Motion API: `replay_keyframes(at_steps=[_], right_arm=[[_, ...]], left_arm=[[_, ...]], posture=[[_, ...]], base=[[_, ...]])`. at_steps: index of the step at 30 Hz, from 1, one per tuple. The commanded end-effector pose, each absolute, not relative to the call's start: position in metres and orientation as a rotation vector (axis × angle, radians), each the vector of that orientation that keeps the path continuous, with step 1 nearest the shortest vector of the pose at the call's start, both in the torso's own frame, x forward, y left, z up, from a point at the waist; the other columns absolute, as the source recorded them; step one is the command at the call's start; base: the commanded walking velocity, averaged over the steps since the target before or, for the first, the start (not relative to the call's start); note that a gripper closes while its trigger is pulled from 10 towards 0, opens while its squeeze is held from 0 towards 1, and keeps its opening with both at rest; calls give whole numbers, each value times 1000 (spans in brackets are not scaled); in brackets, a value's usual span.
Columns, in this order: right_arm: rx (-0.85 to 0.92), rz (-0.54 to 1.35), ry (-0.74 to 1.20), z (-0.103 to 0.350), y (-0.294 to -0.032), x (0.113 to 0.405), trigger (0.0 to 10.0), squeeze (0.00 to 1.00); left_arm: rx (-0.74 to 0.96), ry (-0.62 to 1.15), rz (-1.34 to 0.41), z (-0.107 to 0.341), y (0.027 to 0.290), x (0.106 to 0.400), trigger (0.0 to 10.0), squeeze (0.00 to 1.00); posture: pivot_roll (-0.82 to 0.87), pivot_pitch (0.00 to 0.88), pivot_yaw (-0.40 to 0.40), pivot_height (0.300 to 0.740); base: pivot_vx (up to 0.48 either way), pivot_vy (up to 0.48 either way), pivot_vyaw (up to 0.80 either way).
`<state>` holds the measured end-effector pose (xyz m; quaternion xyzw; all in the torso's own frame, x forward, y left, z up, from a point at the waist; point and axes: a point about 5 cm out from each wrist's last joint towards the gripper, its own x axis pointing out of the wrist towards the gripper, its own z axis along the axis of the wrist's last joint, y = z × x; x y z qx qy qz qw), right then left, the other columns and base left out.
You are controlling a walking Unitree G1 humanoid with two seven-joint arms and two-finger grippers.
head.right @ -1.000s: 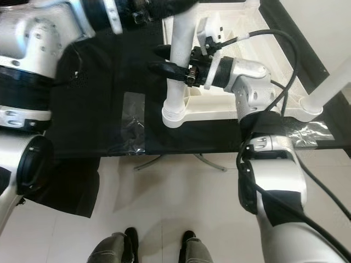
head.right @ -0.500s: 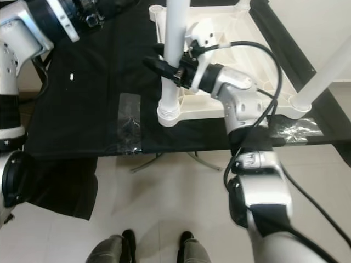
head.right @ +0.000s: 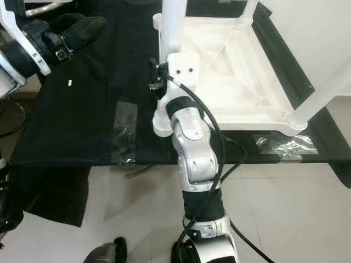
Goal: Building children table
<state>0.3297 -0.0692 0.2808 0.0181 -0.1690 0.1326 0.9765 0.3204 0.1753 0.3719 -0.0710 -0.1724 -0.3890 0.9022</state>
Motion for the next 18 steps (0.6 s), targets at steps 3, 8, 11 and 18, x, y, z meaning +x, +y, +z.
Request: replay_keyframes(at_steps=[3, 8, 11, 18], right_arm=[[131, 227, 9, 218, -56, 340, 0, 0], [124, 193, 11, 223, -56, 333, 0, 0], [118, 198, -2, 228, -59, 333, 10000, 0], [105, 217, -47, 238, -61, 334, 10000, 494]], left_arm=[[-143, -335, -818, 364, 171, 316, 10000, 1000], [-153, -319, -811, 356, 168, 315, 10000, 278], [-165, -302, -793, 347, 166, 315, 10000, 0], [-189, -298, -788, 344, 161, 314, 10000, 0]], posture=[[129, 286, -7, 740], [125, 284, -3, 740], [121, 283, 1, 740], [120, 284, 2, 740]], base=[[0, 0, 0], [0, 0, 0], [0, 0, 0], [0, 0, 0]])
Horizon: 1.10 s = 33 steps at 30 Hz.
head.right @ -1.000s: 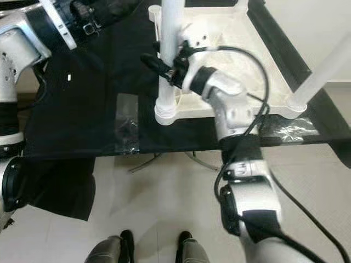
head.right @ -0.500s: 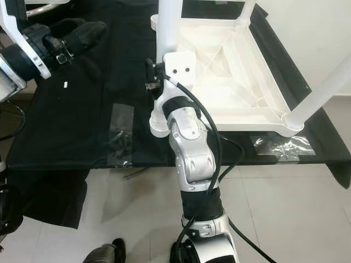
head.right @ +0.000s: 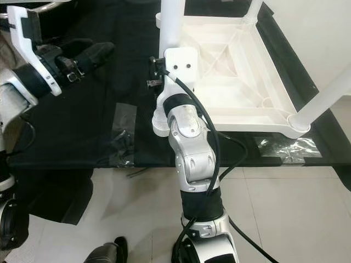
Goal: Building children table
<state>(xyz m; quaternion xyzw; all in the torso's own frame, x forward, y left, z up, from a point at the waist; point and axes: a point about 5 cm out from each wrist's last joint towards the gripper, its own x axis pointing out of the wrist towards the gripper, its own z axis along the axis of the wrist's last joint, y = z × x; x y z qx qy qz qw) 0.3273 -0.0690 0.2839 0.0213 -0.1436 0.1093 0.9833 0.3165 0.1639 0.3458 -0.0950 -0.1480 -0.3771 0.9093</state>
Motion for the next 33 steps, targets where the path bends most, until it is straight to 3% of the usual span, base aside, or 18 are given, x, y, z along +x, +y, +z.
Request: replay_keyframes(at_steps=[1, 2, 8, 9, 10, 25, 33], right_arm=[[105, 217, -47, 238, -61, 334, 10000, 494], [113, 224, -56, 240, -61, 333, 10000, 1000], [133, 230, -71, 246, -61, 333, 10000, 1000], [137, 235, -75, 248, -61, 333, 10000, 400], [141, 243, -79, 249, -61, 333, 10000, 0], [155, 434, -171, 271, -61, 335, 10000, 0], [43, 502, -265, 301, -84, 352, 10000, 0]], left_arm=[[-189, -298, -788, 344, 161, 314, 10000, 0], [-192, -297, -791, 343, 160, 313, 10000, 0], [-193, -295, -798, 342, 158, 312, 10000, 0], [-194, -295, -802, 342, 157, 311, 10000, 0], [-194, -295, -804, 341, 156, 311, 10000, 0], [-204, -295, -807, 339, 152, 311, 10000, 0], [-214, -293, -808, 337, 149, 310, 10000, 0]], posture=[[120, 284, 2, 740], [118, 281, 1, 740], [117, 277, 1, 740], [116, 275, 0, 740], [116, 273, -1, 740], [111, 265, 0, 740], [115, 271, -9, 740]], base=[[0, 0, 0], [0, 0, 0], [0, 0, 0], [0, 0, 0], [0, 0, 0], [0, 0, 0], [0, 0, 0]])
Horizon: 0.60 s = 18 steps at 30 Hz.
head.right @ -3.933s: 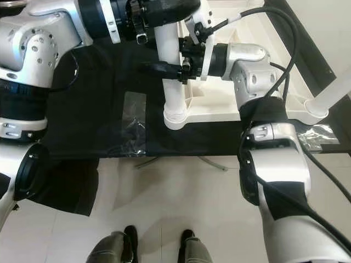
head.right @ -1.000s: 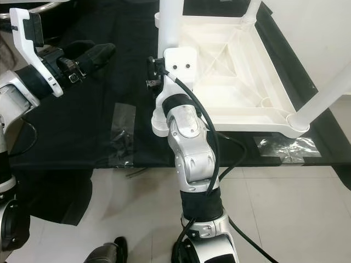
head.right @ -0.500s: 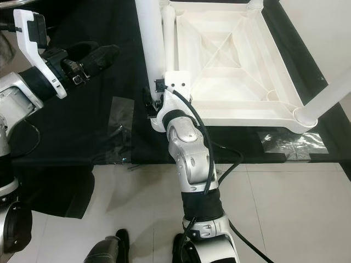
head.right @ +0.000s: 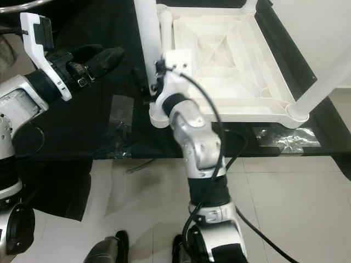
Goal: Building children table
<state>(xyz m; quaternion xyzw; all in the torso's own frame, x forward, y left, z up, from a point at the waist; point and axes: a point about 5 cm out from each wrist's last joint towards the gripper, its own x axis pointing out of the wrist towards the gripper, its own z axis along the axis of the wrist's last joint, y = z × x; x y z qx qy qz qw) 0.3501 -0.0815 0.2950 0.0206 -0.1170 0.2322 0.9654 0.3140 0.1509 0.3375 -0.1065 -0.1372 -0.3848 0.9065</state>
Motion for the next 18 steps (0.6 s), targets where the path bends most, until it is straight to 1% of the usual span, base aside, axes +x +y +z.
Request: replay_keyframes(at_steps=[1, 3, 4, 5, 6, 8, 13, 14, 15, 17, 18], right_arm=[[43, 502, -265, 301, -84, 352, 10000, 0], [21, 522, -278, 306, -88, 356, 10000, 0], [-9, 585, -293, 315, -94, 362, 10000, 0], [-19, 602, -299, 318, -96, 364, 10000, 0], [-19, 602, -299, 318, -96, 364, 10000, 0], [29, 748, -279, 325, -101, 370, 10000, 0], [5, 822, -291, 332, -107, 375, 10000, 0], [2, 887, -299, 338, -108, 378, 10000, 0], [2, 887, -299, 338, -108, 378, 10000, 0], [16, 964, -309, 345, -107, 378, 10000, 0], [16, 964, -309, 345, -107, 378, 10000, 0]], left_arm=[[-214, -293, -808, 337, 149, 310, 10000, 0], [-216, -292, -808, 337, 149, 309, 10000, 0], [-215, -293, -807, 338, 149, 309, 10000, 0], [-215, -293, -807, 338, 149, 308, 10000, 0], [-215, -293, -807, 338, 149, 308, 10000, 0], [-211, -293, -803, 338, 149, 308, 10000, 0], [-210, -294, -801, 339, 149, 307, 10000, 0], [-211, -292, -799, 339, 149, 306, 10000, 0], [-211, -292, -799, 339, 149, 306, 10000, 0], [-210, -290, -797, 338, 149, 305, 10000, 0], [-210, -290, -797, 338, 149, 305, 10000, 0]], posture=[[115, 271, -9, 740], [115, 271, -9, 740], [119, 274, -9, 740], [119, 274, -9, 740], [119, 274, -9, 740], [123, 276, -11, 740], [131, 283, -14, 740], [132, 287, -14, 740], [132, 287, -14, 740], [138, 294, -16, 740], [138, 294, -16, 740]], base=[[0, 0, 0], [0, 0, 0], [0, 0, 0], [0, 0, 0], [0, 0, 0], [0, 0, 0], [0, 0, 0], [0, 0, 0], [0, 0, 0], [0, 0, 0], [0, 0, 0]])
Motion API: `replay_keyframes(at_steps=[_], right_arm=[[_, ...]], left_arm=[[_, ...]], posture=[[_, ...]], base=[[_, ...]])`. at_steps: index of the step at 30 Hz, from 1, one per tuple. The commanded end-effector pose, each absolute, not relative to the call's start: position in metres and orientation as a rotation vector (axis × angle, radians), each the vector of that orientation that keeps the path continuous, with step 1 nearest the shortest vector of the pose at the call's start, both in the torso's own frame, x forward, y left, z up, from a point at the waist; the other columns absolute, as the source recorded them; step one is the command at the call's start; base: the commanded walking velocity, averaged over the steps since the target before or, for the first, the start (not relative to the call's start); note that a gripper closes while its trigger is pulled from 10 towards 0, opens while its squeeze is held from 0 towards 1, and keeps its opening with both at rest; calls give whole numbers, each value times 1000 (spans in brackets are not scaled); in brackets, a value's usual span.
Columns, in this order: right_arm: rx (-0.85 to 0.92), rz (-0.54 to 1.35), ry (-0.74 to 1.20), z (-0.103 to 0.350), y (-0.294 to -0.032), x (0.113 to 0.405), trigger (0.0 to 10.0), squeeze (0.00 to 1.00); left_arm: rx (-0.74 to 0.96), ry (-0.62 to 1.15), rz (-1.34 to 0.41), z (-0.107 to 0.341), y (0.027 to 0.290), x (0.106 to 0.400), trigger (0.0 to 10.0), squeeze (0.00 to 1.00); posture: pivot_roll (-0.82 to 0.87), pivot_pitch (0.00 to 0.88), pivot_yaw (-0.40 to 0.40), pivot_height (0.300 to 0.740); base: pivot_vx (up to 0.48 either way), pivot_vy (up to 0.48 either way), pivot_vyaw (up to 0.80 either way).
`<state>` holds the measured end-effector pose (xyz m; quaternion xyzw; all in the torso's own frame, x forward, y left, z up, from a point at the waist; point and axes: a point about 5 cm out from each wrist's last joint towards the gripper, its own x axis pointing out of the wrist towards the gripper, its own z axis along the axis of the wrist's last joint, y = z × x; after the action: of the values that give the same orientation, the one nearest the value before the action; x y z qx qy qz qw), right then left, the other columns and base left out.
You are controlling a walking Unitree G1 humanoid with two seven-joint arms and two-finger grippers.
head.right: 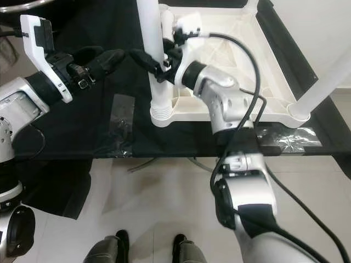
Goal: Building children table
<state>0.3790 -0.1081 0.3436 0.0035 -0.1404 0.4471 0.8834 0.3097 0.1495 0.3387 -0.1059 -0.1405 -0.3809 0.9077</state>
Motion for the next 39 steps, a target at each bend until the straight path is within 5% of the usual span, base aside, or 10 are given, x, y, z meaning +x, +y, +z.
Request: replay_keyframes(at_steps=[1, 6, 7, 9, 10, 28, 39], right_arm=[[6, 1013, -310, 348, -107, 378, 10000, 0], [-18, 1121, -293, 352, -108, 380, 10000, 0], [-22, 1160, -281, 352, -108, 380, 8980, 0], [-25, 1186, -273, 353, -109, 380, 8980, 0], [-33, 1213, -255, 353, -110, 380, 0, 0], [-194, 1296, -237, 351, -135, 374, 0, 0], [-169, 1246, -229, 307, -140, 351, 0, 0]], left_arm=[[-209, -289, -795, 338, 150, 305, 10000, 0], [-209, -288, -791, 339, 150, 304, 10000, 0], [-209, -288, -789, 339, 150, 303, 10000, 0], [-209, -288, -788, 339, 150, 303, 10000, 0], [-209, -288, -787, 339, 150, 303, 10000, 0], [-218, -290, -778, 338, 150, 302, 10000, 0], [-222, -291, -781, 337, 149, 303, 10000, 0]], posture=[[142, 298, -17, 740], [146, 305, -21, 740], [146, 305, -21, 740], [146, 305, -21, 740], [145, 309, -23, 740], [132, 305, -31, 740], [123, 287, -20, 740]], base=[[0, 0, 0], [0, 0, 0], [0, 0, 0], [0, 0, 0], [0, 0, 0], [0, 0, 0], [0, 0, 0]])
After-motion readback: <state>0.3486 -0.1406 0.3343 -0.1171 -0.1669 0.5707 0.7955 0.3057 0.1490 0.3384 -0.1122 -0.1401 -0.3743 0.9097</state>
